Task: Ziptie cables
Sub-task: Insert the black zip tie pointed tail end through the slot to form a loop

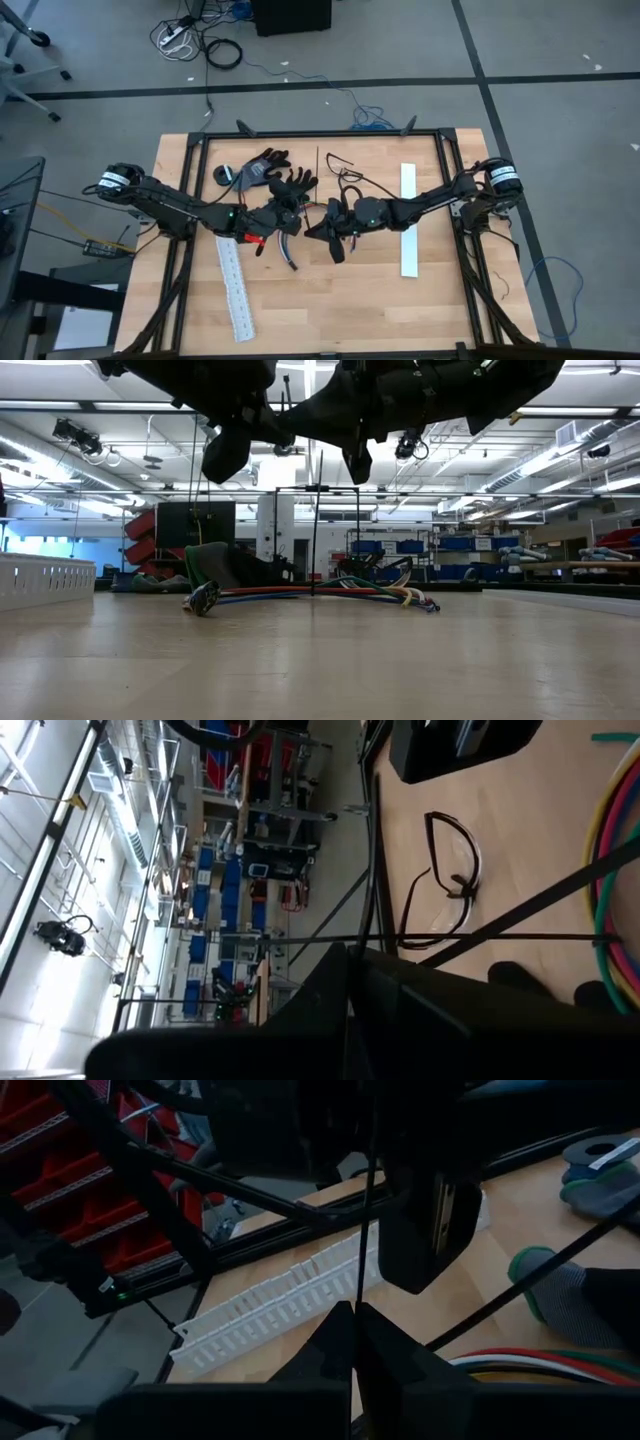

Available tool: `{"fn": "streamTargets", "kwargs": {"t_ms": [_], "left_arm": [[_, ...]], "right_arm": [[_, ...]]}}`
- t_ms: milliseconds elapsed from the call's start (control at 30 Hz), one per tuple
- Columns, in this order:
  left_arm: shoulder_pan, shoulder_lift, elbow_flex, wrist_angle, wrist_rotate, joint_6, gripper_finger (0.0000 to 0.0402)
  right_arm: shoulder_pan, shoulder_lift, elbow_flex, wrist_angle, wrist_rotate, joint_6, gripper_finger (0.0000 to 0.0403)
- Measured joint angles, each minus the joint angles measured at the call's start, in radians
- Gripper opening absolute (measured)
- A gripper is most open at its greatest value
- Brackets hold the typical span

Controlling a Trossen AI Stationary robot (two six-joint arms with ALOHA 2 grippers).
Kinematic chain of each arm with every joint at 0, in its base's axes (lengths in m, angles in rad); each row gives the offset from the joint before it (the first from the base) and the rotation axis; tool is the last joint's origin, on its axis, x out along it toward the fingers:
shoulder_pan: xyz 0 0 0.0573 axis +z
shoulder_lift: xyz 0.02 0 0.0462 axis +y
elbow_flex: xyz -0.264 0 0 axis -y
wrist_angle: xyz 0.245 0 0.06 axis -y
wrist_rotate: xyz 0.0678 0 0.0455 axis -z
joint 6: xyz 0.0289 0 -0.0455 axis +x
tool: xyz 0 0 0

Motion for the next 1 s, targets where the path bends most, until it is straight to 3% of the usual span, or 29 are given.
{"fn": "streamTargets", "kwargs": {"t_ms": [1000], "left_arm": [[0.002,0.0,0.0,0.026,-0.046,0.155,0.0]], "right_arm": [[-0.011,0.042,0.0,0.077,-0.041,-0.004,0.0]]}}
